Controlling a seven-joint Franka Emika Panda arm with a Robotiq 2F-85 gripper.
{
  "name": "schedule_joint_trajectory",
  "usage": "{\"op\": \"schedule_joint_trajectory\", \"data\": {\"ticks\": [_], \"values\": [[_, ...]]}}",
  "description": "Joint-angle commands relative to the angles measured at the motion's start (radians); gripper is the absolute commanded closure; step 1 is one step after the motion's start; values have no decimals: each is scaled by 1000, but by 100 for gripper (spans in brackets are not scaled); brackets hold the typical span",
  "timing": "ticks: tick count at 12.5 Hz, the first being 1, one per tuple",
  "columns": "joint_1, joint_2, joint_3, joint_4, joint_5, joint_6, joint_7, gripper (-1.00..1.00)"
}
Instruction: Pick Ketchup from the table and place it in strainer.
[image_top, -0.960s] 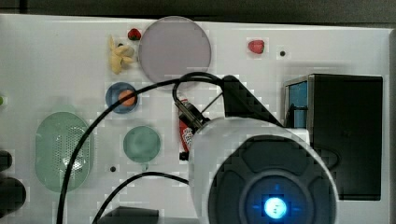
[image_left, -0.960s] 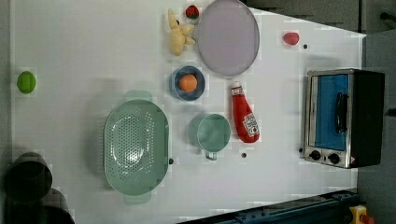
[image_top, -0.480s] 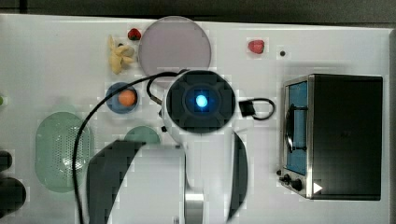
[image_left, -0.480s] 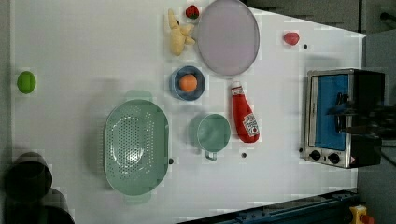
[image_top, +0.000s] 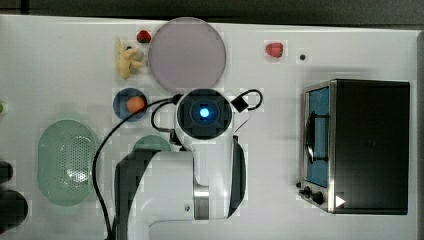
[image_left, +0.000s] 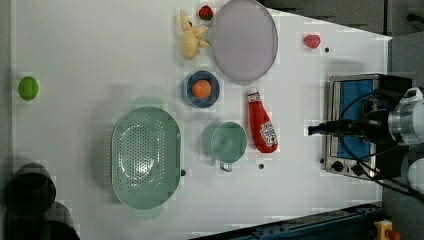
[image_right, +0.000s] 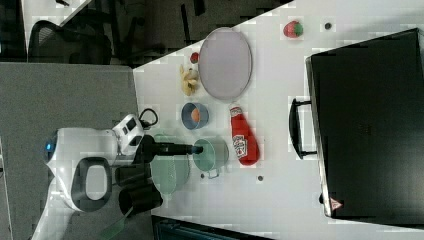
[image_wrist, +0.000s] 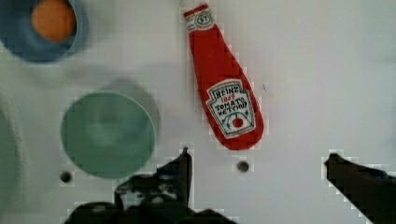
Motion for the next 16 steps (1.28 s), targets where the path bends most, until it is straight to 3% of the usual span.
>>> {"op": "schedule_joint_trajectory", "data": {"ticks": [1,6,16], "values": [[-7,-19,-1,-75,13,135,-238,-100],[-6,83,0,-196,13,326,-241,-100],[-6,404,0,-203,-25,667,-246,-100]]}}
